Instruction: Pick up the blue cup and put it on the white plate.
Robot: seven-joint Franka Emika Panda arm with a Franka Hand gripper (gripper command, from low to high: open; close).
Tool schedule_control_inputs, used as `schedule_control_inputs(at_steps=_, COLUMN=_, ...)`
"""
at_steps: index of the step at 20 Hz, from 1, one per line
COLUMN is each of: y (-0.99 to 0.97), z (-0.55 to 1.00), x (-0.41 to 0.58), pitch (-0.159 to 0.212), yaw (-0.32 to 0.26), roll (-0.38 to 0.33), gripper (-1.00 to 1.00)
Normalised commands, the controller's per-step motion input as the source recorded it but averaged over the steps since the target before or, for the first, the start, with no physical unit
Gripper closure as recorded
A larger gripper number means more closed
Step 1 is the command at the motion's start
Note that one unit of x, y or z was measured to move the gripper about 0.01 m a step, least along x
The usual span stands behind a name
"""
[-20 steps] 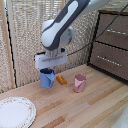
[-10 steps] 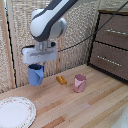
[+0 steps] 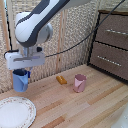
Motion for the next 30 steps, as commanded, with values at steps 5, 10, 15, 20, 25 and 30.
schedule_control_inputs(at_steps=5, y=0.76, z=-0.30, x=0.066, pitch=0.094, yaw=0.000, roll=-0.219, gripper=1.00)
schedule_control_inputs(at_steps=10, y=0.65, z=-0.32, x=0.209, pitch=0.035, yaw=0.000, roll=-0.268, gripper=1.00)
schedule_control_inputs(at_steps=15, y=0.43, z=-0.10, x=0.292, pitch=-0.069, yaw=0.018, roll=-0.257, gripper=1.00)
schedule_control_inputs(at_steps=20, y=0.20, z=0.03, x=0.086, pitch=-0.163, yaw=0.085, roll=-0.184, gripper=-1.00)
schedule_control_inputs(at_steps=25, y=-0.06, z=0.29, x=0.035, pitch=-0.084, yaw=0.149, roll=-0.109, gripper=-1.00)
schedule_control_inputs(at_steps=30, y=-0.41, z=0.49, x=0.058, pitch=-0.163, yaw=0.121, roll=-0.029, gripper=-1.00)
